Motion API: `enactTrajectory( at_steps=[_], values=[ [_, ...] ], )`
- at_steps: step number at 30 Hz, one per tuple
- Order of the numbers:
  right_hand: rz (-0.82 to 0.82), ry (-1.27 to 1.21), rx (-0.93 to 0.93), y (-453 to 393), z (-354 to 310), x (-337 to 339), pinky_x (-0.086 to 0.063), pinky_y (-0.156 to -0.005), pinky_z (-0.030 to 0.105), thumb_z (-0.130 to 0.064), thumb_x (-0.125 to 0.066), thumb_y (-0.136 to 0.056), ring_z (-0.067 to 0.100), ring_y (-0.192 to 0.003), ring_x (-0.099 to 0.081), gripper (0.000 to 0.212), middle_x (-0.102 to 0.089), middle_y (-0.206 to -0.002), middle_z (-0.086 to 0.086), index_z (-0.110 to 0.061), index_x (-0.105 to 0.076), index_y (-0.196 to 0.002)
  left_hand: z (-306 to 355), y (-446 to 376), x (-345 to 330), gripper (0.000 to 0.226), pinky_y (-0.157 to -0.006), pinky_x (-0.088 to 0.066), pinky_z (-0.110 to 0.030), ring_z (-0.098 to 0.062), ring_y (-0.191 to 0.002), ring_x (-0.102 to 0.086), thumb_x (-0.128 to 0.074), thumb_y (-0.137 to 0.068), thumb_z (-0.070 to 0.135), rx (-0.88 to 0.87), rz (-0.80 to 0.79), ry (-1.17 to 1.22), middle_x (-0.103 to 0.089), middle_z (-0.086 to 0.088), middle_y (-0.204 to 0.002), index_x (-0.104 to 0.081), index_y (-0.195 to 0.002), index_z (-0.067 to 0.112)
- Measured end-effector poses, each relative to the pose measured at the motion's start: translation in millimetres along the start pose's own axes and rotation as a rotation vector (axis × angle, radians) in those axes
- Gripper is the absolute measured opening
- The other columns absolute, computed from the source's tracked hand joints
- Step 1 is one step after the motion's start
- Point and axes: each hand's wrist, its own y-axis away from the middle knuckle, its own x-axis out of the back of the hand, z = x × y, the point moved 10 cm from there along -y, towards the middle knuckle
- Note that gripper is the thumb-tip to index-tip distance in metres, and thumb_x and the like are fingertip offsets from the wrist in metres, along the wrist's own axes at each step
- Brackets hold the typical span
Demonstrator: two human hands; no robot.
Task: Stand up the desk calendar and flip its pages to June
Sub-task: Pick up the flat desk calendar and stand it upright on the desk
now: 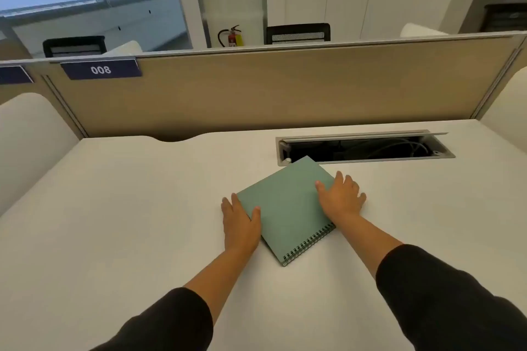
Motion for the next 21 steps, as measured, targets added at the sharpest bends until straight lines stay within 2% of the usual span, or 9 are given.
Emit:
enactTrajectory(
  at_steps=[2,5,9,12,16,21],
  values=[
    [0.025,0.003,-0.087,-2.3,14.6,3.7,-0.025,-0.105,0.05,-0.054,-0.032,-0.089,0.033,-0.13,-0.033,0.065,-0.04,-0.141,0.016,-0.008,-0.032,-0.136,-1.3,-0.7,-0.5,0.061,-0.113,-0.017,-0.046,-0.031,-0.14,-0.014,-0.041,-0.09,0.031,0.034,0.047,0.049,-0.016,-0.02,-0.152,-0.019,-0.14,0.005],
    [0.068,0.024,-0.034,-5.3,14.8,0.2,-0.031,-0.098,0.047,-0.048,-0.035,-0.09,0.033,-0.122,-0.039,0.057,-0.049,-0.132,0.015,-0.006,-0.04,-0.128,2.2,1.5,-11.7,0.056,-0.109,-0.024,-0.049,-0.037,-0.133,-0.027,-0.043,-0.088,0.028,0.04,0.044,0.074,-0.027,-0.02,-0.146,-0.027,-0.136,0.003],
    [0.091,0.032,0.004,-2.5,9.0,-1.3,-0.033,-0.093,0.044,-0.043,-0.036,-0.091,0.033,-0.118,-0.042,0.05,-0.052,-0.129,0.014,-0.009,-0.043,-0.127,6.4,6.6,-20.2,0.056,-0.11,-0.021,-0.046,-0.035,-0.134,-0.025,-0.045,-0.087,0.028,0.097,0.075,0.138,-0.017,-0.013,-0.153,-0.028,-0.136,0.005],
    [0.073,0.015,-0.006,-0.4,10.5,-1.2,-0.032,-0.093,0.044,-0.039,-0.037,-0.091,0.034,-0.119,-0.041,0.049,-0.051,-0.131,0.013,-0.011,-0.041,-0.131,10.8,12.4,-23.5,0.061,-0.11,-0.025,-0.044,-0.031,-0.134,-0.027,-0.049,-0.086,0.029,0.122,0.076,0.275,-0.016,-0.013,-0.152,-0.026,-0.138,0.007],
    [0.032,-0.051,-0.03,4.4,12.7,1.7,-0.034,-0.093,0.045,-0.032,-0.038,-0.091,0.034,-0.119,-0.041,0.047,-0.051,-0.132,0.012,-0.013,-0.039,-0.134,12.0,15.6,-16.3,0.069,-0.113,-0.018,-0.035,-0.022,-0.141,-0.017,-0.053,-0.085,0.035,0.128,0.062,0.404,-0.009,-0.008,-0.155,-0.021,-0.142,0.014],
    [-0.033,-0.231,-0.042,16.7,16.8,3.5,-0.043,-0.094,0.047,-0.029,-0.042,-0.091,0.036,-0.116,-0.048,0.044,-0.055,-0.128,0.015,-0.009,-0.046,-0.13,16.2,5.5,6.8,0.059,-0.11,-0.022,-0.034,-0.022,-0.137,-0.026,-0.053,-0.085,0.034,0.104,0.018,0.464,-0.02,-0.007,-0.153,-0.033,-0.138,0.017]
  ],
)
